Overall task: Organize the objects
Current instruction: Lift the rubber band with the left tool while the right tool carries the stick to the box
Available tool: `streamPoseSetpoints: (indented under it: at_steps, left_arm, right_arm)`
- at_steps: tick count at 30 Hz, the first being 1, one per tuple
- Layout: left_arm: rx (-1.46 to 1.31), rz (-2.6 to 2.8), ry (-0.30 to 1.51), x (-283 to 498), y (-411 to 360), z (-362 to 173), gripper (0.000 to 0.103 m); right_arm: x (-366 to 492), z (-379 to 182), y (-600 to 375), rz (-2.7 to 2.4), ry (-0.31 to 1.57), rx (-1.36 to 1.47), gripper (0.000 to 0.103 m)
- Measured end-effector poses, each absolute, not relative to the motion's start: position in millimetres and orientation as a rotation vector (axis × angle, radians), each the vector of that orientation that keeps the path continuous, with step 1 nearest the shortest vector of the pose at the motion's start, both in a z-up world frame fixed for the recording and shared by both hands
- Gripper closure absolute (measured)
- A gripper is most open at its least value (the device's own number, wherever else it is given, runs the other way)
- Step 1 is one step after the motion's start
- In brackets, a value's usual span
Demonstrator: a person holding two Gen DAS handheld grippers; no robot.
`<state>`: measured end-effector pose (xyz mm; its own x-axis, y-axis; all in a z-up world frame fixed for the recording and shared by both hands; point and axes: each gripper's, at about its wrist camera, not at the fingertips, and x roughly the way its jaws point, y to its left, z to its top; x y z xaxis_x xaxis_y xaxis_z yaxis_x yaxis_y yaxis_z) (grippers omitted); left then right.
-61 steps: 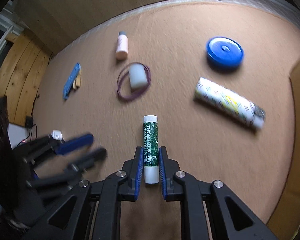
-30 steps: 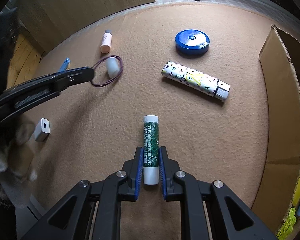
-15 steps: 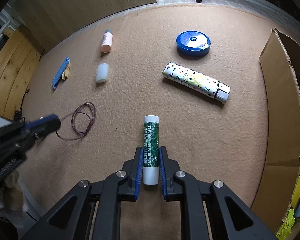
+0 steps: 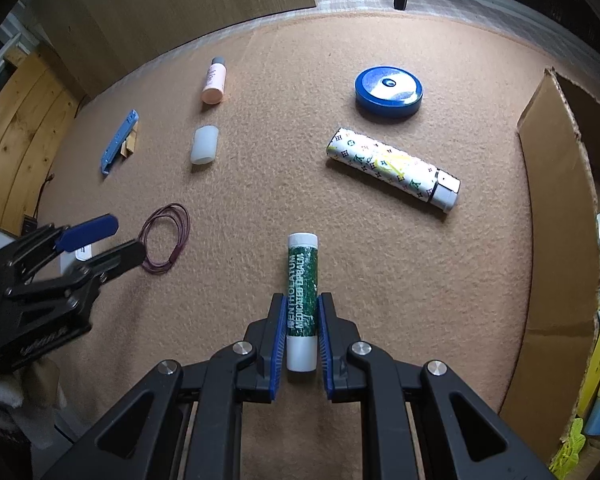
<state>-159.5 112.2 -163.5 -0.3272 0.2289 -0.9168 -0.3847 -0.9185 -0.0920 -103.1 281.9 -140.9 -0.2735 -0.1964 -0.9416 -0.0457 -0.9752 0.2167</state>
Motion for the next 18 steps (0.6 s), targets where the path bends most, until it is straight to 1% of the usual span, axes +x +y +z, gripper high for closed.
streamPoseSetpoints:
  at_steps: [1, 2, 6, 8, 10, 12, 18]
  left_arm:
    - [-1.563, 2.283, 0.197, -164.1, 113.2, -166.9, 0.067]
    - [-1.577, 2.281, 0.197, -166.9, 114.2, -169.3, 0.074]
    - [-1.569, 2.276, 0.278, -170.4, 125.1, -175.3, 0.079]
    - [-1.566, 2.264, 0.292, -171.2, 129.1, -175.4, 0.092]
    - [-1.565, 2.256, 0.299, -171.1, 131.8, -175.7, 0.099]
    - [-1.562, 2.255, 0.308, -169.4, 133.5, -175.3, 0.099]
    - [-1.547, 2.24, 0.22, -164.7, 127.0, -164.2, 0.099]
  right_arm:
    - [-104.2, -141.1, 281.2, -2.419, -0.289, 1.833, 0.089]
    - [-105.9, -140.5, 279.6, -2.425, -0.26, 1.834, 0.089]
    - [-110.9, -139.2, 275.0, -2.438, -0.179, 1.837, 0.089]
    - [-112.9, -139.9, 273.3, -2.442, -0.139, 1.842, 0.089]
    - [-112.1, -140.9, 271.0, -2.444, -0.108, 1.844, 0.089]
    - [-113.9, -141.1, 270.2, -2.449, -0.079, 1.842, 0.089]
    - [-114.3, -138.4, 268.6, -2.474, -0.081, 1.819, 0.089]
